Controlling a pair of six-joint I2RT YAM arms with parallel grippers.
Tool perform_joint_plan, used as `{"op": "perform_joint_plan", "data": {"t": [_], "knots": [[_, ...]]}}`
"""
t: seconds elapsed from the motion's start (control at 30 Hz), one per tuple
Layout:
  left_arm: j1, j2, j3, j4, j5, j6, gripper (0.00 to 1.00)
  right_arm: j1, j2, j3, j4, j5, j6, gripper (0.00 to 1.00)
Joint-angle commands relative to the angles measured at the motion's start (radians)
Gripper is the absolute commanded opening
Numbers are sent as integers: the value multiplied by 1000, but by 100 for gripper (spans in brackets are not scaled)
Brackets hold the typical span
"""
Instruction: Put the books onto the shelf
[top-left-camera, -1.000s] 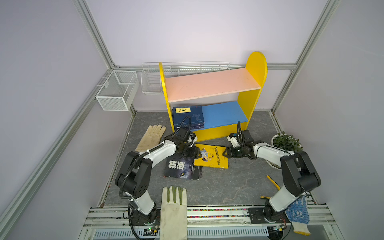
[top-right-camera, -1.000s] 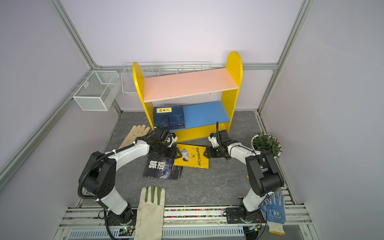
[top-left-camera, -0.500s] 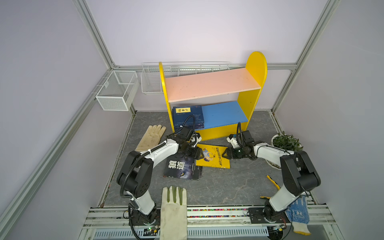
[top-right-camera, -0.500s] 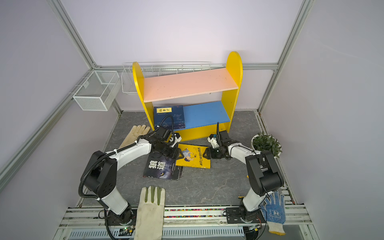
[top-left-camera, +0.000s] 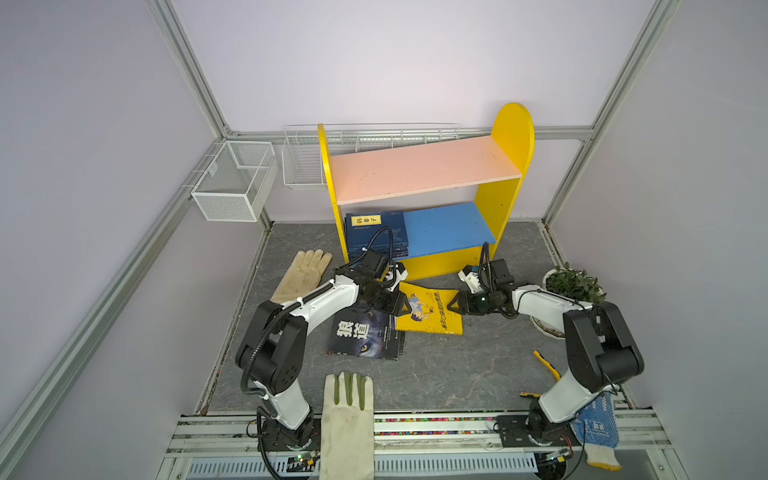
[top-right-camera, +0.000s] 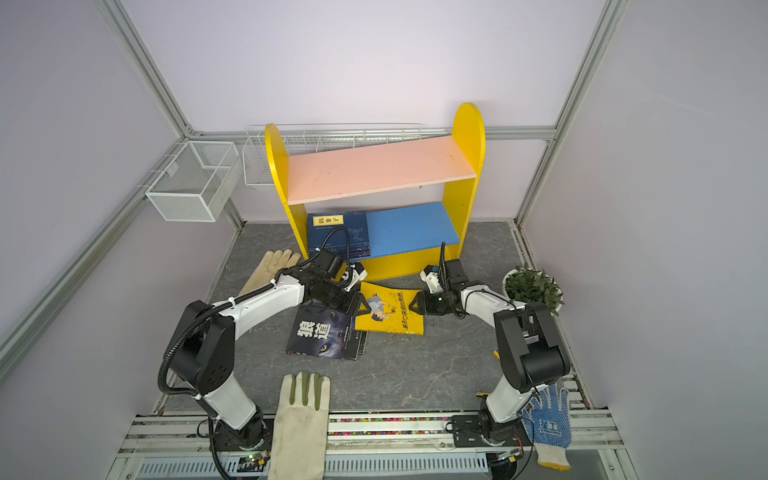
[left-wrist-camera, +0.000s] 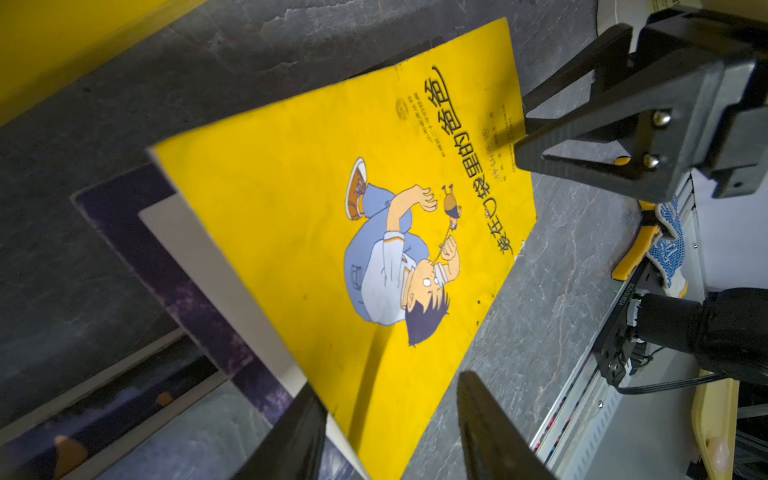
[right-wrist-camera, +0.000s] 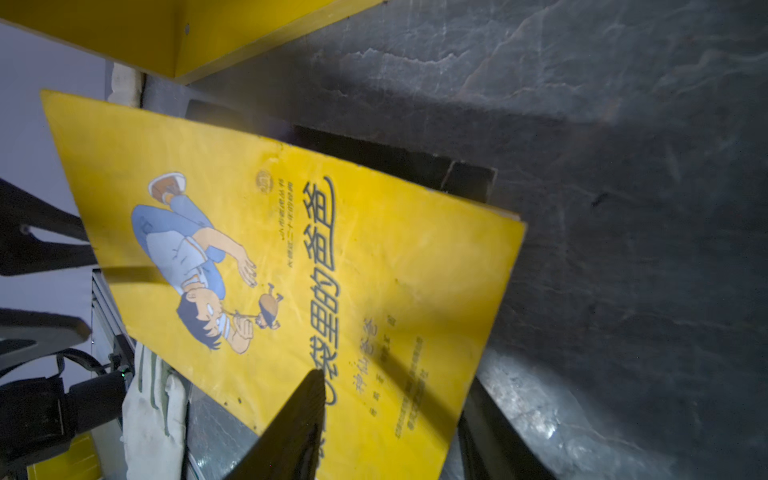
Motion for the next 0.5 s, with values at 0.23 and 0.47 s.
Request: {"op": "perform_joint_plan", "data": {"t": [0.23,0.47], "knots": [[-19,40,38,77,54,22,45,19,-83,-21,152,-149,57,8],[11,-35,-34,148,-37,-32,73,-6,-159,-23,170,-191,76,7]]}}
